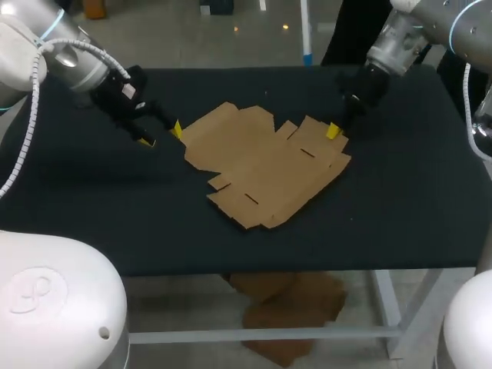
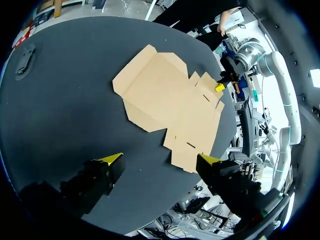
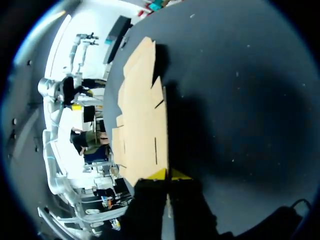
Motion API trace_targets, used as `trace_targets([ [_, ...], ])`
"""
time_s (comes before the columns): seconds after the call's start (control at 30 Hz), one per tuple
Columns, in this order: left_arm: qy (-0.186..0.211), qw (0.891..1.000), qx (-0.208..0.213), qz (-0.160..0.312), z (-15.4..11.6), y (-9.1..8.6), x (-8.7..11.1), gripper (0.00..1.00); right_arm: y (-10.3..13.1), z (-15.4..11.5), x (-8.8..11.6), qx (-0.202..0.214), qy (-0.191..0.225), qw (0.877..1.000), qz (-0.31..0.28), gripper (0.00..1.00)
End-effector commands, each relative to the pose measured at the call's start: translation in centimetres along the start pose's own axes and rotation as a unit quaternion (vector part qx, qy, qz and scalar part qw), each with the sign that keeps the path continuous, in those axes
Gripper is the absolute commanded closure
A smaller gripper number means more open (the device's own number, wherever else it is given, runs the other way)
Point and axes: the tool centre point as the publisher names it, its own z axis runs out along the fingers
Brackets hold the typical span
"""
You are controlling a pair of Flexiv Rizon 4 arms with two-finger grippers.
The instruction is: Assemble the packaging by folding the flat box into shape, placing the metal phone stand inside, and closing the box properly
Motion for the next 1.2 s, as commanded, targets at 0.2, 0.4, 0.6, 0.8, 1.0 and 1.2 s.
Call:
trace_targets([
  [0.2, 0.006, 1.0, -0.012, -0.016, 0.1, -0.7, -0.2, 0.0, -2.2, 0.9, 2.8, -0.151, -0.03, 0.988, 0.022, 1.0],
  [0.4, -0.007, 1.0, -0.002, -0.021, 0.4, -0.4, 0.1, 0.0, -3.6, 1.7, 3.7, -0.176, -0.029, 0.983, 0.039, 0.86],
  [0.6, -0.022, 0.998, 0.041, -0.045, 0.5, -0.2, 0.4, 0.0, -4.6, 2.5, 4.1, -0.192, -0.028, 0.98, 0.045, 0.51],
  [0.8, -0.021, 0.997, 0.058, -0.055, 0.5, -0.4, 0.2, 0.0, -4.7, 2.1, 3.3, -0.174, -0.027, 0.983, 0.053, 0.0],
  [1.0, -0.021, 0.997, 0.058, -0.055, 0.5, -0.4, 0.2, 0.0, -3.8, 0.4, 2.2, -0.108, -0.049, 0.992, 0.048, 0.0],
  [1.2, -0.021, 0.997, 0.058, -0.055, 0.5, -0.4, 0.2, 0.0, -3.8, 0.4, 2.2, -0.108, -0.049, 0.992, 0.048, 0.0],
])
